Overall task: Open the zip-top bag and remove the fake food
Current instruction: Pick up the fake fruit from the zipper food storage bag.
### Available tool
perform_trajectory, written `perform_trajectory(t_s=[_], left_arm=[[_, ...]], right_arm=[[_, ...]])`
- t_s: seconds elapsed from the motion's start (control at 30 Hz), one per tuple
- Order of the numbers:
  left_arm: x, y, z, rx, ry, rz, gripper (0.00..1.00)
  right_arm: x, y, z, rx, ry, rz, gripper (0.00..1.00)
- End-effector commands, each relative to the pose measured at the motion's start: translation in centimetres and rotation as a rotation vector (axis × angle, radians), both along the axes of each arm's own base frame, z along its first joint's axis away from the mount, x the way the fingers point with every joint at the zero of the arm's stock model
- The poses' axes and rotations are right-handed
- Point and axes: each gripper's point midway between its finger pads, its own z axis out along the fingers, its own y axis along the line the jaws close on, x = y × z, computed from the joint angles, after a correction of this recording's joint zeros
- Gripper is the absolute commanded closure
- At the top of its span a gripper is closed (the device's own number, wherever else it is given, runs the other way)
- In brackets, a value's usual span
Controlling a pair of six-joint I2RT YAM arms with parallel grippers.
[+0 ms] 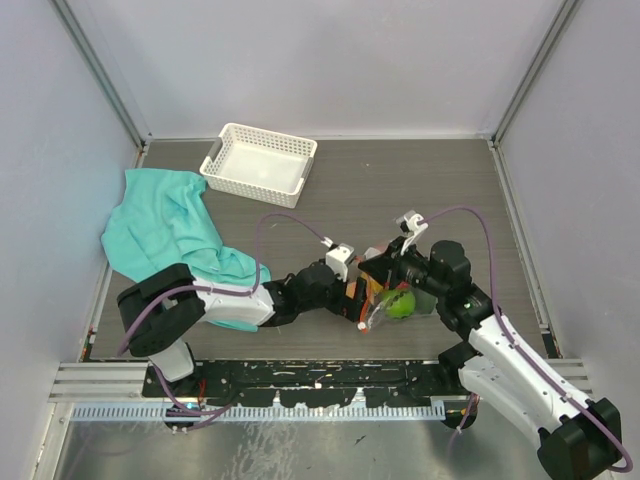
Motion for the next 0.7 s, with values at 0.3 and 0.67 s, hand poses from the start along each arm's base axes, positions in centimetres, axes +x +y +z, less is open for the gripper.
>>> perform_trajectory(t_s=[0.3,0.67], left_arm=[[0.7,-0.6,0.1,-0.026,-0.190,-0.015,0.12],[1.1,-1.2,-2.0,0.014,-0.237,-0.036,0.12]], right_arm=[[-0.1,0.4,1.4,0.056,-0.017,0.005,1.00],[-0.8,0.0,-0.2,0.038,0.004,0.002,1.00]])
